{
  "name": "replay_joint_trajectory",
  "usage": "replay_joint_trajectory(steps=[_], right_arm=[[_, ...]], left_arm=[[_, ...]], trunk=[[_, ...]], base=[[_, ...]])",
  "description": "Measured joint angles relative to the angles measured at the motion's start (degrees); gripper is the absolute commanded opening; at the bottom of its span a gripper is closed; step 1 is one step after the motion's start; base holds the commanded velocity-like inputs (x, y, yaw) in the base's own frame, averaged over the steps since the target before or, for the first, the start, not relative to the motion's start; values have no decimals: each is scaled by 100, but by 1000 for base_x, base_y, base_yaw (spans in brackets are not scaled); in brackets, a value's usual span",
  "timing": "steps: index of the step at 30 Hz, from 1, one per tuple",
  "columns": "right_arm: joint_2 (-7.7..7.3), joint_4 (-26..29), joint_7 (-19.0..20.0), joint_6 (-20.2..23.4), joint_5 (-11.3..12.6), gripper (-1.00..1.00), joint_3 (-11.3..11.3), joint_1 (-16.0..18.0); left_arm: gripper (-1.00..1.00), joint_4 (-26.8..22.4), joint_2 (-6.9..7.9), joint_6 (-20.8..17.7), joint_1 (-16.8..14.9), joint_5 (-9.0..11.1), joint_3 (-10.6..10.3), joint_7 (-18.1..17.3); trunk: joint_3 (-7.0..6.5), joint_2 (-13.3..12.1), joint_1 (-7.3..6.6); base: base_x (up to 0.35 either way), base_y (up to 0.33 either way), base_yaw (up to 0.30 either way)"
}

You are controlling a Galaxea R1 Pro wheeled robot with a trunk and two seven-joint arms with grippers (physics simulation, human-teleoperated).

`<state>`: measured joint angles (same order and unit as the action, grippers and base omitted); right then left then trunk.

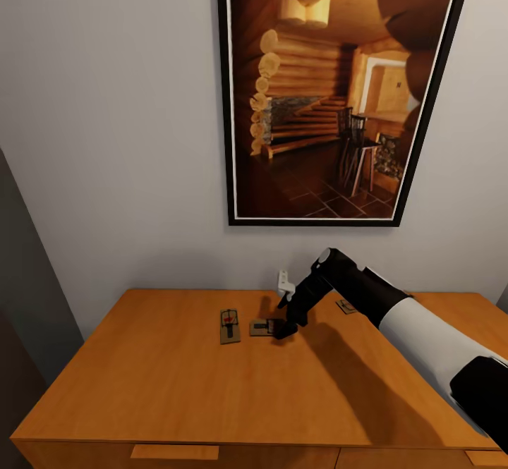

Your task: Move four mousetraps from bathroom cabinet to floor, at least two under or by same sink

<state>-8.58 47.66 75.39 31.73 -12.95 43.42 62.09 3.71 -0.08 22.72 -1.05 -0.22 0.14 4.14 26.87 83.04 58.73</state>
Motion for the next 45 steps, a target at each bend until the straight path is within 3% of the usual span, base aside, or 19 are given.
replay_joint_trajectory(steps=[45], right_arm=[[22,-131,-138,-13,0,100,26,0]], left_arm=[[100,0,0,0,0,0,-1,0]], trunk=[[0,0,0]], base=[[0,0,0]])
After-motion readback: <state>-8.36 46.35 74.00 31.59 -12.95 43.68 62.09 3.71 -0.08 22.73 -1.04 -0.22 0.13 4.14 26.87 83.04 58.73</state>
